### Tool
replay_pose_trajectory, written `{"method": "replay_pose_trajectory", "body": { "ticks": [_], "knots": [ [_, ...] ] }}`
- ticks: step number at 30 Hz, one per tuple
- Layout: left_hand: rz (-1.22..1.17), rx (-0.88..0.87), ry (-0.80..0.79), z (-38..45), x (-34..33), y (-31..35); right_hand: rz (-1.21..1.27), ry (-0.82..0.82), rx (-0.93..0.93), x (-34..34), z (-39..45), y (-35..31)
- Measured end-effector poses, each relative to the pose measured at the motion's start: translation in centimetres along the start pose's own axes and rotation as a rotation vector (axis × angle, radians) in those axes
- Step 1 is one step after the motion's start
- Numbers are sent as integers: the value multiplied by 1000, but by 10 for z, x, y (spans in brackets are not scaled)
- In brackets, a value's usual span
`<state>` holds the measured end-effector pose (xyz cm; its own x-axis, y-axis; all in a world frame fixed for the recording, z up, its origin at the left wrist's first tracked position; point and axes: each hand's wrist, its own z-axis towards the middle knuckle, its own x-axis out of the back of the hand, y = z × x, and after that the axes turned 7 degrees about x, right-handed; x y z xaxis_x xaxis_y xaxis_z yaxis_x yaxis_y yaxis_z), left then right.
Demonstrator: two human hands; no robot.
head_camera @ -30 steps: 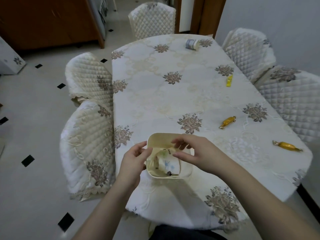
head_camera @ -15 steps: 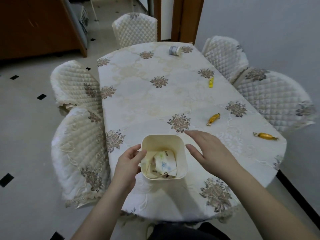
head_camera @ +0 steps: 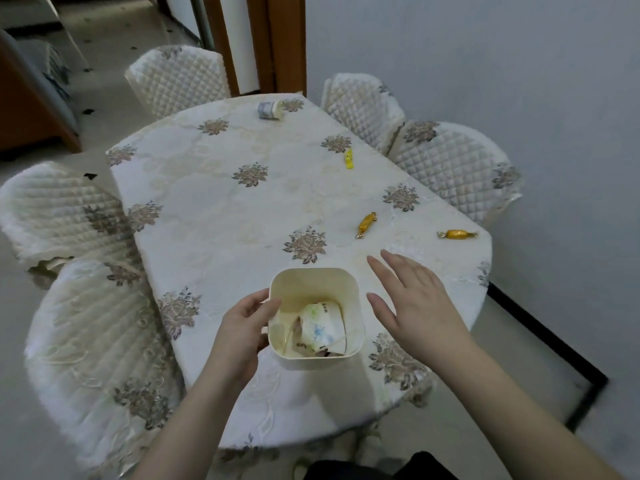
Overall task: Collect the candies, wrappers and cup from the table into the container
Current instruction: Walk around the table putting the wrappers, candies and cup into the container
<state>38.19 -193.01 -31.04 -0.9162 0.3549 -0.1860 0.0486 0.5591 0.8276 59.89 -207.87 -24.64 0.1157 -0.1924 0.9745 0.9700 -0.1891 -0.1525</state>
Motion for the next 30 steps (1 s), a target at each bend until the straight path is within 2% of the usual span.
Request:
{"method": "replay_pose_trajectory", "body": {
  "ticks": [7,13,30],
  "knots": [
    [89,2,-143,1,-58,1,-16,15,-157,12,-39,35],
    [150,-18,-247,1,-131,8,-18,50,-277,22,-68,91],
    [322,34,-296,-5,-341,-44,12,54,-465,51,-150,273]
  ]
}}
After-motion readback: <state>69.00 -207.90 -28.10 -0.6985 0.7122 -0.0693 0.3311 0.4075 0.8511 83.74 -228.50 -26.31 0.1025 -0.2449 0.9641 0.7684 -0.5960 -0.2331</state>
